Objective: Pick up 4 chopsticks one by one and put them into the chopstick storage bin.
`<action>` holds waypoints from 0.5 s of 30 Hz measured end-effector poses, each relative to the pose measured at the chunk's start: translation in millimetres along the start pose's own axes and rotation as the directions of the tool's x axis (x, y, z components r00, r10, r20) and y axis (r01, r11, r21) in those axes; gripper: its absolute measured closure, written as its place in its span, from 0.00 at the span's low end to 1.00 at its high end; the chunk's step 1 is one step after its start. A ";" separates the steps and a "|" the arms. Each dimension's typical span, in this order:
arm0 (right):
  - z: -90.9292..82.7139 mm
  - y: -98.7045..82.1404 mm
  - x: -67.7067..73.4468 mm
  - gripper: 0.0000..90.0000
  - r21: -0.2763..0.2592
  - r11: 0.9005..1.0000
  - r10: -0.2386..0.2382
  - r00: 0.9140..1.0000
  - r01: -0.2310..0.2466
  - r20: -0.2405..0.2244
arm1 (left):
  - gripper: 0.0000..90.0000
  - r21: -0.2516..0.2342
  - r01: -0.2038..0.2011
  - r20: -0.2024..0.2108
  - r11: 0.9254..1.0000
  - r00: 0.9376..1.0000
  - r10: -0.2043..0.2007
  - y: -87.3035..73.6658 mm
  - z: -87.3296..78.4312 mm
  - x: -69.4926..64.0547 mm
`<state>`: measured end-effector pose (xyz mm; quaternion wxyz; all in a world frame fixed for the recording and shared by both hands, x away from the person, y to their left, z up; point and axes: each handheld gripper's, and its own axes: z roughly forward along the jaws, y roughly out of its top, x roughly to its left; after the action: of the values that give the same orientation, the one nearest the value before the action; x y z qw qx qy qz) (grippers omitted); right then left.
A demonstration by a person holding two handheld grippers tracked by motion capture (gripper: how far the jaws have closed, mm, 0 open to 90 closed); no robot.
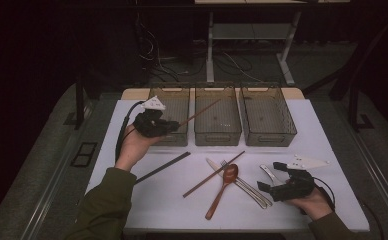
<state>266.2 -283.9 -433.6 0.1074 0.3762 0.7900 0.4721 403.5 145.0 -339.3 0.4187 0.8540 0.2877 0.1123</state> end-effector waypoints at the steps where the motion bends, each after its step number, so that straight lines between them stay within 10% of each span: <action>1: 0.0 0.0 0.0 0.01 0.000 1.000 0.000 1.000 0.000 0.000 | 0.92 0.006 0.001 -0.011 1.000 1.000 -0.001 2.2 1.2 3.3; 15: -1.0 0.1 -0.3 0.01 -0.006 1.000 0.001 1.000 -0.001 0.000 | 0.92 0.035 0.080 -0.120 0.996 0.990 -0.075 9.3 12.1 40.5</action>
<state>265.9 -284.7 -433.0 0.1083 0.3763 0.7883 0.4746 445.2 156.3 -341.6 0.3876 0.8422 0.3472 0.1409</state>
